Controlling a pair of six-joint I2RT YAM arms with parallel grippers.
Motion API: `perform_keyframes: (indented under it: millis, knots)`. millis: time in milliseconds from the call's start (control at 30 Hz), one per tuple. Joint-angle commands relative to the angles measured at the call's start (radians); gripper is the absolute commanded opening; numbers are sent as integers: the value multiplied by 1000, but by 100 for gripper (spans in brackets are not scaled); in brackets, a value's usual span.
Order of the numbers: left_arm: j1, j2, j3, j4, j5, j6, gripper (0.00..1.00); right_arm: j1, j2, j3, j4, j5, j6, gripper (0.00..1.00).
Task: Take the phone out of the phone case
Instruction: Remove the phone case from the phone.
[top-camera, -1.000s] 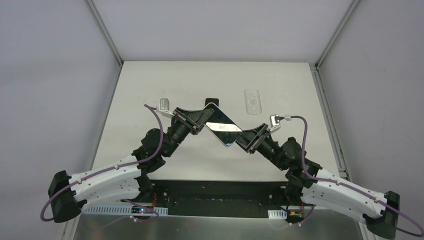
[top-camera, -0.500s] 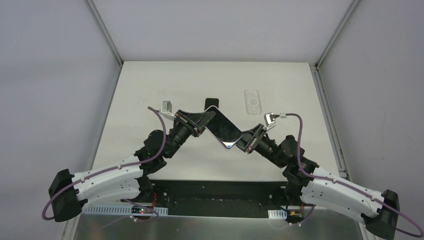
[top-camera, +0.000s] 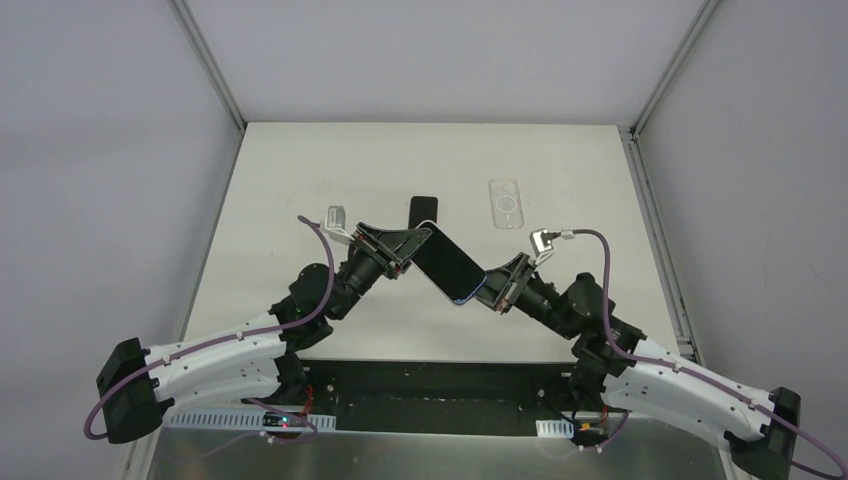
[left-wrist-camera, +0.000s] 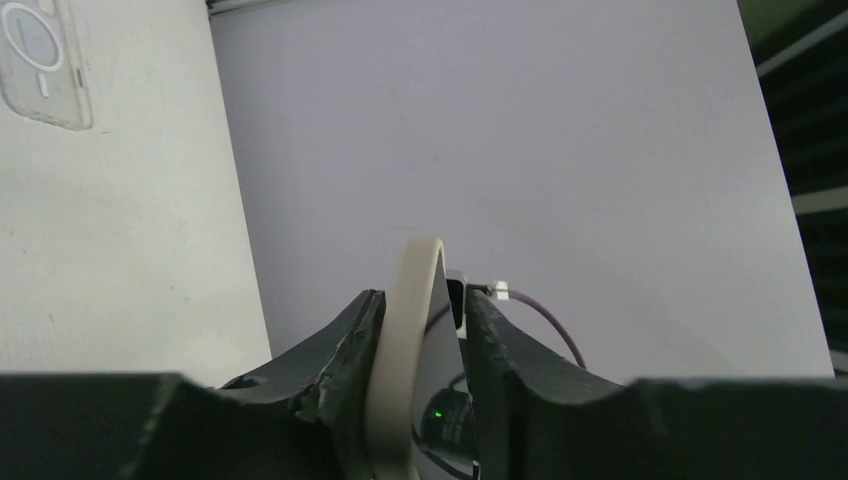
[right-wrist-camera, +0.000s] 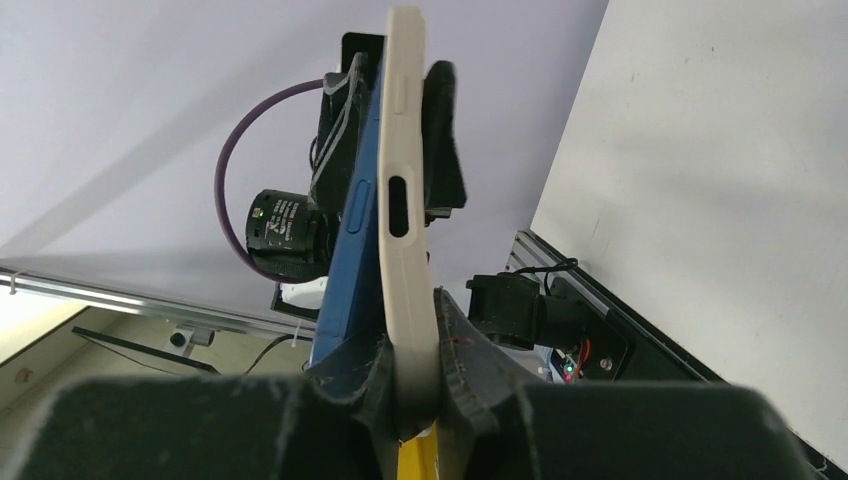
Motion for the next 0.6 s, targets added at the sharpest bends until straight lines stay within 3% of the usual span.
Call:
perform_keyframes:
  millis: [0, 233, 400, 433, 500, 567]
  knots:
    - [0, -20, -10, 46, -32, 71, 41, 0, -56, 39, 25, -23, -35, 0]
    - [1, -138, -74, 38, -175, 292, 63, -1, -159, 12, -76, 56, -33, 0]
    - [2, -221, -63, -38, -193, 572, 80, -12, -234, -4, -239, 130, -30, 0]
    - [2, -226, -15, -119, -149, 669, 82, -17, -238, 1, -285, 155, -22, 0]
    - [-3, -159, 192, -464, -23, 828, 82, -28, -233, 24, -426, 223, 11, 0]
    - [-47, -46, 395, -781, -21, 940, 82, -49, -210, 40, -503, 247, 31, 0]
